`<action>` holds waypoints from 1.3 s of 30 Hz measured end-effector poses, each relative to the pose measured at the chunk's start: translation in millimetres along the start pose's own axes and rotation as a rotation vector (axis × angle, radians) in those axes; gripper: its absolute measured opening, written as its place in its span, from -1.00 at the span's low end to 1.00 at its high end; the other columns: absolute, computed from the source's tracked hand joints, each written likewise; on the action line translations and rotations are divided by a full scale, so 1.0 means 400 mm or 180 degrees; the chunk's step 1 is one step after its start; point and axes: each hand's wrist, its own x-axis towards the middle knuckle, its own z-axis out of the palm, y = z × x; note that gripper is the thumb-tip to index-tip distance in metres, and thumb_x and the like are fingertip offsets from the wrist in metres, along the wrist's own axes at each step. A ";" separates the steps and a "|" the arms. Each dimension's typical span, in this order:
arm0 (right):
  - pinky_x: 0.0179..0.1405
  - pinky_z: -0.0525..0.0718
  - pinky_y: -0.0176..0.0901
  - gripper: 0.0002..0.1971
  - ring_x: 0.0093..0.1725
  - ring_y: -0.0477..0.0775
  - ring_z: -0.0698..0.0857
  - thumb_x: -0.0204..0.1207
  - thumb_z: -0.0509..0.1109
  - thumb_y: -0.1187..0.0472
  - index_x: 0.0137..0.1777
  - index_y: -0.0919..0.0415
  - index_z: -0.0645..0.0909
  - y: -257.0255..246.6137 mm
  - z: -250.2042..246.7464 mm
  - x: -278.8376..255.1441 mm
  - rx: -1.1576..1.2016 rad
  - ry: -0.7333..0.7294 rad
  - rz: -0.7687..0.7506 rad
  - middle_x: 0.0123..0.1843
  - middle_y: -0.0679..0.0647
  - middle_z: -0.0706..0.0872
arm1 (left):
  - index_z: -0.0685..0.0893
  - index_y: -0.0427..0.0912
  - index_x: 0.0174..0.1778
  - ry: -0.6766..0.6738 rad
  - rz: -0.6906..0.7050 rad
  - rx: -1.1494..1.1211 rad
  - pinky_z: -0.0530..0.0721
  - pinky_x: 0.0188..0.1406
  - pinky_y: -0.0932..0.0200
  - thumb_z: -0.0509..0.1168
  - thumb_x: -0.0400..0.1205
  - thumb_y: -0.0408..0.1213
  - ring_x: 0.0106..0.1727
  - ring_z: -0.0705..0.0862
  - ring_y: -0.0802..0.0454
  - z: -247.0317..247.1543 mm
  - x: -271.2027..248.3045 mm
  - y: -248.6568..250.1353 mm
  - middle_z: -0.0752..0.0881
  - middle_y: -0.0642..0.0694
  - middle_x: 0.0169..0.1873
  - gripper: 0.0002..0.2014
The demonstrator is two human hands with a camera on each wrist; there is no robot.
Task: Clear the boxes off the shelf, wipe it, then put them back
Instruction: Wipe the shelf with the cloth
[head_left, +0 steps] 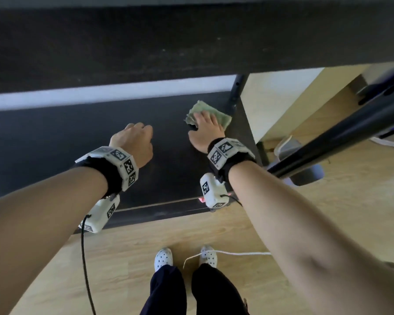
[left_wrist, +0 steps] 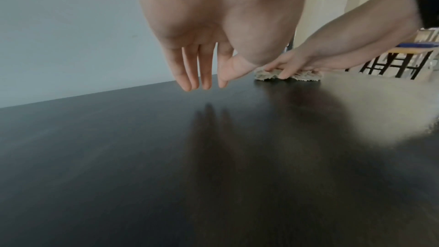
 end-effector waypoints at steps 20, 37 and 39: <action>0.65 0.01 0.09 -0.38 0.68 0.15 0.03 0.63 0.13 0.09 0.65 0.12 0.03 0.031 -0.095 0.088 0.0562 0.0424 0.0828 0.69 0.09 0.05 | 0.54 -0.16 0.28 -0.0020 0.0347 0.0054 0.55 0.25 -0.11 0.07 0.63 -0.37 0.36 0.49 -0.11 -0.037 0.026 0.063 0.57 -0.11 0.29 -0.67; 0.66 -0.08 0.18 -0.27 0.69 0.24 -0.10 0.63 0.13 0.05 0.67 0.17 -0.19 0.008 -0.043 -0.004 0.0321 0.0107 0.0948 0.72 0.19 -0.15 | 0.59 -0.16 0.22 -0.0061 0.0407 -0.0076 0.55 0.25 -0.12 0.10 0.60 -0.36 0.33 0.52 -0.15 -0.012 -0.004 0.018 0.61 -0.14 0.24 -0.69; 0.66 -0.09 0.15 -0.26 0.70 0.20 -0.15 0.62 0.15 0.05 0.68 0.12 -0.18 0.007 -0.014 -0.034 0.0179 -0.0012 0.0789 0.72 0.14 -0.20 | 0.59 -0.16 0.21 -0.0082 0.0439 -0.0122 0.55 0.23 -0.12 0.10 0.60 -0.36 0.33 0.52 -0.14 -0.014 0.002 0.027 0.61 -0.13 0.24 -0.70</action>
